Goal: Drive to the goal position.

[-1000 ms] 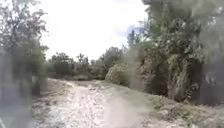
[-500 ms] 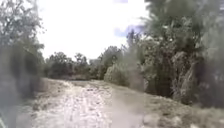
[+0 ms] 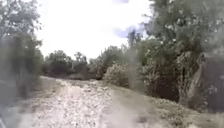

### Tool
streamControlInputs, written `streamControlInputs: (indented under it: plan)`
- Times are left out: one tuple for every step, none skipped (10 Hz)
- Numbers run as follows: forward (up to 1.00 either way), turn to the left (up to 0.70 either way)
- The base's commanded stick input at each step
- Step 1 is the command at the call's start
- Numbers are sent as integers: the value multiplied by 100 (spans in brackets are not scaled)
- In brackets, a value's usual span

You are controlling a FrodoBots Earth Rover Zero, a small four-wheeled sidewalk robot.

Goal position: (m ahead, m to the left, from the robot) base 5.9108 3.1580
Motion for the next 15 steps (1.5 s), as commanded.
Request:
streamControlInputs:
  plan:
    - [44,2]
    - [44,2]
    - [44,2]
    - [44,2]
    - [44,2]
    - [44,2]
    - [44,9]
    - [44,19]
    - [44,27]
    - [44,27]
    - [44,27]
    - [44,27]
    - [44,22]
    - [44,8]
    - [44,3]
